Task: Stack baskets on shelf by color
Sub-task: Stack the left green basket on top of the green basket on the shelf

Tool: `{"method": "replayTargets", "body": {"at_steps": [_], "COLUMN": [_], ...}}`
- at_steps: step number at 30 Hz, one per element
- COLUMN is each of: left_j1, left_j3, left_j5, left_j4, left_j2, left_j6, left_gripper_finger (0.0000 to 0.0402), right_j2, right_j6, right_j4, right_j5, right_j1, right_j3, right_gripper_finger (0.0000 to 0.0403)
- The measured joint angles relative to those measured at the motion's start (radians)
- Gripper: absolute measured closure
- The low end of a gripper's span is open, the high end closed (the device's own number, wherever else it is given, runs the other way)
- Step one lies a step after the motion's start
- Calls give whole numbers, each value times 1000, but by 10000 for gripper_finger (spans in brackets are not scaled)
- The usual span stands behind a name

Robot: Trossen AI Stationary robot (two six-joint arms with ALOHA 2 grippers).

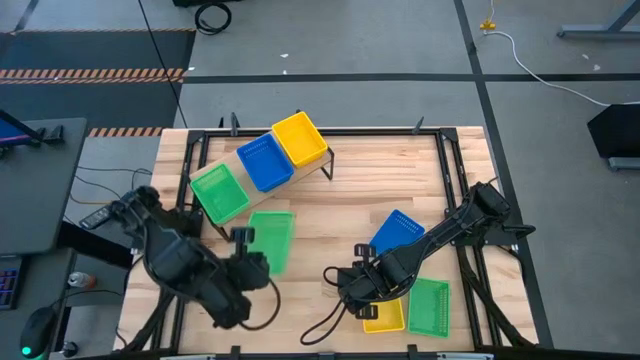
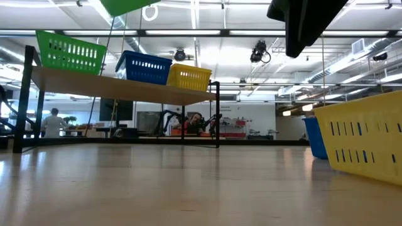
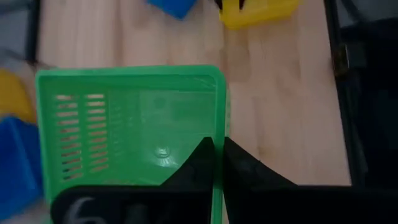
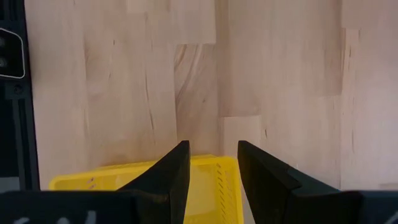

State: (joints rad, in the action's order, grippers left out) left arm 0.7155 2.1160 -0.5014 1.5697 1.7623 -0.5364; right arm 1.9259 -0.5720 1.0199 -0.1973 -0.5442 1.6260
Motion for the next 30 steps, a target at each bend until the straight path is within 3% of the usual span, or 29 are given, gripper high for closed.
{"method": "replayTargets", "body": {"at_steps": [13,23,26,30], "left_j1": [-147,-231,-233,-232], "left_j3": [53,50,-12,-184], "left_j5": [-54,-83,-84,-52], "left_j4": [1,1,1,1], "left_j2": [-45,-202,-252,-323], "left_j6": [88,25,14,-28], "left_gripper_finger": [386,386,386,386], "right_j2": [0,1,1,1], "right_j6": [3,0,5,44], "right_j4": [-11,-34,-57,-93], "right_j5": [-22,-28,-62,-83], "right_j1": [-3,-25,-24,-24], "right_j3": [-20,-93,-93,-93], "right_gripper_finger": [261,262,262,261]}}
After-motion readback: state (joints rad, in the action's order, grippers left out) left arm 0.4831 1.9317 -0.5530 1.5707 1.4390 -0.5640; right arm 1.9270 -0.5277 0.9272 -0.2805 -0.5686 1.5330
